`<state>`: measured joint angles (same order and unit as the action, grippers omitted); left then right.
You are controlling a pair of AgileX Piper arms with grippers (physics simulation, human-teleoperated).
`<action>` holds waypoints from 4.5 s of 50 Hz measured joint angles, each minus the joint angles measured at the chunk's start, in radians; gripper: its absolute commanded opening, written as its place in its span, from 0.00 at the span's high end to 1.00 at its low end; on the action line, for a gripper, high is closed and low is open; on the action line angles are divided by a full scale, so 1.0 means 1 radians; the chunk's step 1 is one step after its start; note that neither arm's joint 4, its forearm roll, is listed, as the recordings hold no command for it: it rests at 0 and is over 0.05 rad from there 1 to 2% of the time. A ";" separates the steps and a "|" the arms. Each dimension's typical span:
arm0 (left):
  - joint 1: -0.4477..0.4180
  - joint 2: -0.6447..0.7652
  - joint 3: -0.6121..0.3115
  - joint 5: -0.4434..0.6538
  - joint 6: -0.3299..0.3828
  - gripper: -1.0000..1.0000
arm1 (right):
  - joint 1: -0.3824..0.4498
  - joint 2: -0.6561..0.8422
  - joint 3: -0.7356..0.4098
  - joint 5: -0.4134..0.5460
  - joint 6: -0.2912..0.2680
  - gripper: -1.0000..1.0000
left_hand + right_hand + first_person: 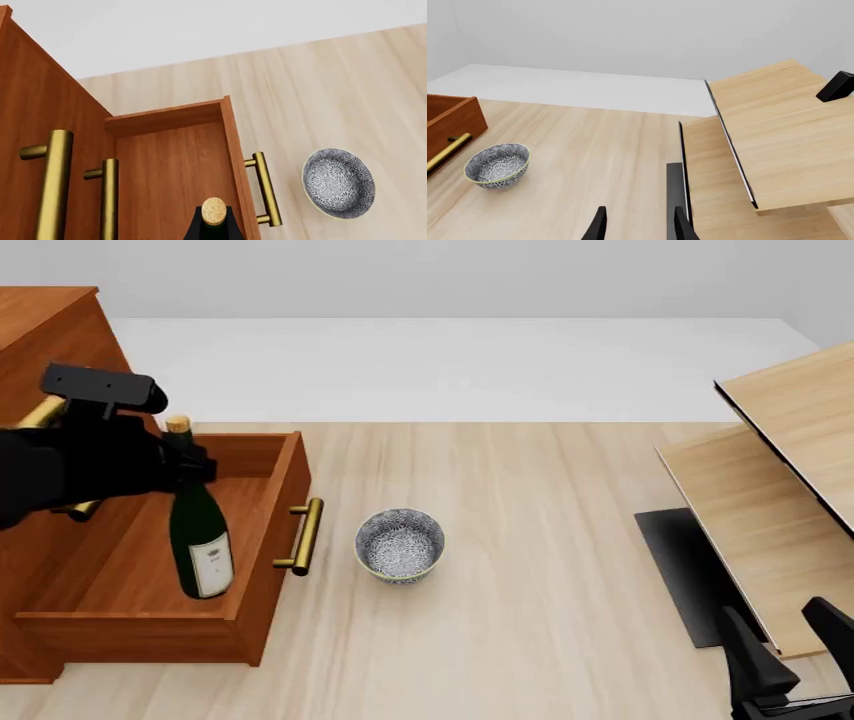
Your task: Put the wine bottle in the bottom drawer of the cabinet.
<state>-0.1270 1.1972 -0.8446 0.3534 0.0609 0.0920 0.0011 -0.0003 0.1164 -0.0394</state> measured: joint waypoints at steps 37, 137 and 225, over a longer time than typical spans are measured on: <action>0.000 0.041 0.026 -0.036 -0.008 1.00 | -0.001 0.000 0.000 -0.001 0.001 0.00; -0.005 0.464 -0.199 -0.235 -0.155 1.00 | -0.015 0.000 0.000 -0.009 0.020 0.00; 0.027 0.660 -0.149 -0.374 -0.139 1.00 | -0.029 -0.001 0.000 -0.012 0.030 0.00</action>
<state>-0.1000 1.8568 -0.9933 -0.0210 -0.0785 0.0634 0.0005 -0.0003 0.1045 -0.0094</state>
